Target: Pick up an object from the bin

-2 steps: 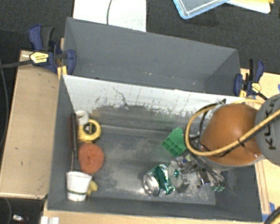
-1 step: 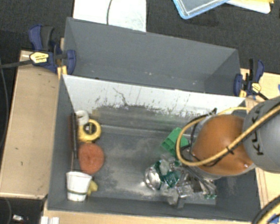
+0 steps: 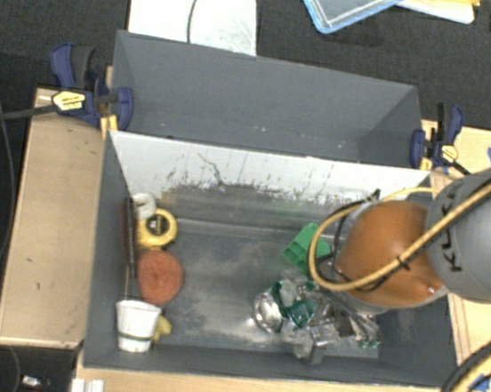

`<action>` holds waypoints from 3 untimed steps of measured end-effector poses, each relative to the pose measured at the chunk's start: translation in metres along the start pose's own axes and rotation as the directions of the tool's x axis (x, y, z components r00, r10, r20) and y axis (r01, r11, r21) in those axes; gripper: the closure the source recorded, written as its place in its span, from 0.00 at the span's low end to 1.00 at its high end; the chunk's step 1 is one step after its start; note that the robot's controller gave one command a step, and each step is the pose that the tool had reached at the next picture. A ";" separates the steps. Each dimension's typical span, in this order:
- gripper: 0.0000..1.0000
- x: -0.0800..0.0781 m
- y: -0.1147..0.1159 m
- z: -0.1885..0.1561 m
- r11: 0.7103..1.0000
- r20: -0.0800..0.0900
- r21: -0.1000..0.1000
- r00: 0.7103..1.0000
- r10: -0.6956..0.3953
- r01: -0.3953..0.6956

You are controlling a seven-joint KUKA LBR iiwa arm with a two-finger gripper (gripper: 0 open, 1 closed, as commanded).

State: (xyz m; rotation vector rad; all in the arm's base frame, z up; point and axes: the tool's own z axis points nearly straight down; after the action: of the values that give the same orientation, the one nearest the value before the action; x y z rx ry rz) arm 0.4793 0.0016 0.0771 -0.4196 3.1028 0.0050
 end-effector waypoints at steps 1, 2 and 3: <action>0.00 -0.013 -0.014 0.004 0.983 0.004 -0.003 0.983 0.186 -0.186; 0.00 -0.013 -0.035 0.004 0.991 0.010 -0.001 0.990 0.137 -0.137; 0.00 -0.014 -0.044 0.004 1.000 0.016 0.000 1.000 0.013 -0.013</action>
Offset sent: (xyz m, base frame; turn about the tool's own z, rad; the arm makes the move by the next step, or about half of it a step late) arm 0.0226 -0.0497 -0.0071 -0.0257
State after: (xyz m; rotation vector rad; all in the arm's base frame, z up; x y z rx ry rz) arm 0.5042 -0.0370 0.0730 -0.3971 3.0894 0.0078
